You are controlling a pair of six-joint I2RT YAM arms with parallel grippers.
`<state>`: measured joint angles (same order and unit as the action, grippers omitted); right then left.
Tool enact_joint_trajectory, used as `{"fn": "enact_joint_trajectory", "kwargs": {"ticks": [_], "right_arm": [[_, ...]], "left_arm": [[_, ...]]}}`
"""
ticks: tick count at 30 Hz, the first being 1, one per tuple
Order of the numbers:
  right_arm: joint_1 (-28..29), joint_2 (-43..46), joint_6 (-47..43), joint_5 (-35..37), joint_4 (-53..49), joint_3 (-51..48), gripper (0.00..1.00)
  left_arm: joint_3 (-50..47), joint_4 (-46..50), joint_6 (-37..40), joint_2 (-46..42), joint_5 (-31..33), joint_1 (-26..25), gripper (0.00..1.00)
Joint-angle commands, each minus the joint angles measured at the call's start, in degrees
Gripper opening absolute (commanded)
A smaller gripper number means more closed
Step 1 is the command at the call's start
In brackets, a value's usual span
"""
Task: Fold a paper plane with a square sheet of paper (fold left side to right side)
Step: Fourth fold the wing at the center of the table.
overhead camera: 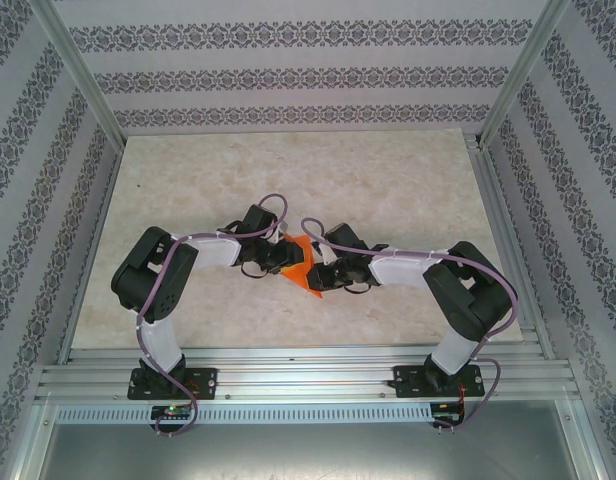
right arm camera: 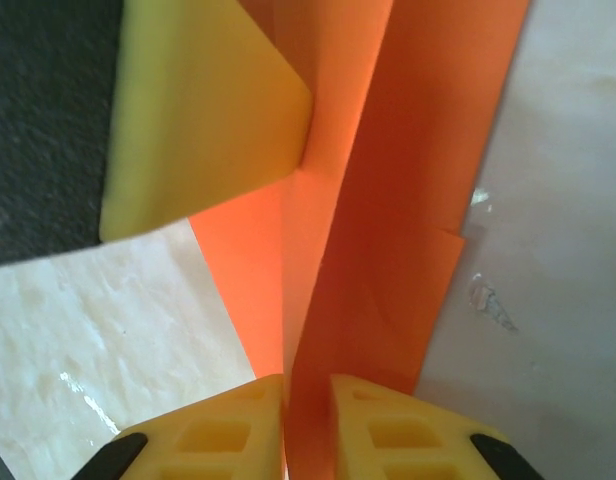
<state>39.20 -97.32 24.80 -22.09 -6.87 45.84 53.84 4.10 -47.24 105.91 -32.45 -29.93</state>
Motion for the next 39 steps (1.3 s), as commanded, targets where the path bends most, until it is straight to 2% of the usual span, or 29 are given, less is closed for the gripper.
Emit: {"fn": "enact_joint_trajectory", "kwargs": {"ticks": [1,10,25,39], "right_arm": [[-0.9,-0.8,1.0,-2.3,3.0,-0.2,0.17],[-2.5,-1.1,2.0,-2.9,4.2,-2.1,0.13],[-4.6,-4.4,4.4,-9.4,9.5,-3.6,0.08],[-8.2,-3.8,4.3,-13.6,9.3,-4.8,0.10]], "left_arm": [[0.5,1.9,1.2,1.2,2.1,-1.1,0.40],[1.1,2.9,1.8,1.1,2.7,-1.0,0.40],[1.4,4.1,2.3,0.6,3.0,-1.0,0.40],[1.4,4.8,2.4,1.4,4.6,-1.1,0.40]]}}
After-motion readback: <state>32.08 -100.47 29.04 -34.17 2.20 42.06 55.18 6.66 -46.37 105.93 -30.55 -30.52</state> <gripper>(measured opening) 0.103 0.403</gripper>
